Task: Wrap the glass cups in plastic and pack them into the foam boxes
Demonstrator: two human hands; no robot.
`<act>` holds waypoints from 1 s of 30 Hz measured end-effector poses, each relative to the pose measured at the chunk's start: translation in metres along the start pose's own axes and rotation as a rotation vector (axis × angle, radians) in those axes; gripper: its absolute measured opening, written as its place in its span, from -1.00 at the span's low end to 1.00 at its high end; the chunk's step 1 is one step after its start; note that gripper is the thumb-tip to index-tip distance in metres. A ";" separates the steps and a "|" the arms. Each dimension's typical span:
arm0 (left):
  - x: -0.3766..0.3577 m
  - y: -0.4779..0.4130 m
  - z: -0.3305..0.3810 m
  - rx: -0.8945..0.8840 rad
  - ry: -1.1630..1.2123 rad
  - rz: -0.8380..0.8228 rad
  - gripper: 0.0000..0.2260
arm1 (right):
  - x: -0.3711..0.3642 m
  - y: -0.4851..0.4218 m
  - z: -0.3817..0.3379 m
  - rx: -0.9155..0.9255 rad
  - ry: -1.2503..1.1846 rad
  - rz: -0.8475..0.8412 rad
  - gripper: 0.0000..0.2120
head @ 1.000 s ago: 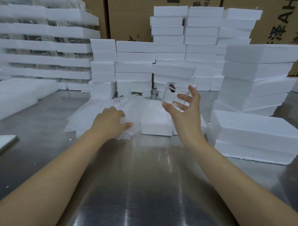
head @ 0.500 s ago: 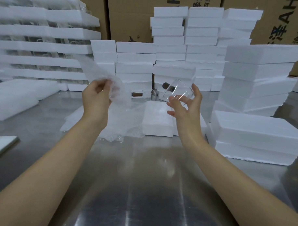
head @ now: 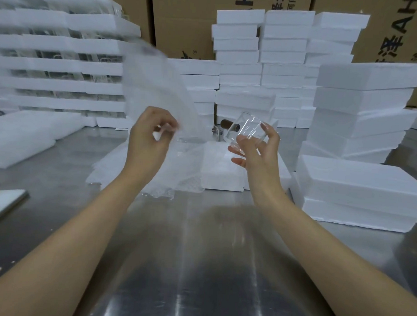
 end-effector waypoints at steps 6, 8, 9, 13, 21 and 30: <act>-0.022 0.008 0.000 -0.267 -0.631 -0.348 -0.47 | 0.002 -0.001 0.000 -0.023 -0.010 0.024 -0.54; -0.026 0.014 -0.006 -0.153 -0.626 -0.454 -0.49 | 0.002 -0.002 0.001 -0.030 -0.007 0.036 -0.55; -0.026 0.016 -0.008 -0.120 -0.589 -0.477 -0.55 | 0.002 -0.002 0.002 -0.033 -0.007 0.042 -0.55; -0.025 0.018 0.001 -0.106 -0.427 -0.462 -0.69 | 0.005 -0.003 0.002 -0.049 0.022 0.095 -0.61; -0.032 0.023 -0.004 -0.017 -0.398 -0.620 -0.89 | 0.012 -0.005 -0.006 -0.019 0.032 0.148 -0.73; -0.029 0.017 0.004 0.035 -0.225 -0.325 -0.85 | 0.006 -0.008 -0.019 0.040 -0.239 -0.058 -0.54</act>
Point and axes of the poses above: each hand's wrist, its own y-axis away from the middle knuckle, its own x-axis out of the back of the hand, z = x × y, the point moved 3 cm from there along -y, towards the middle knuckle, and after that the axes turned 2 degrees about -z, right-handed, at the moved point
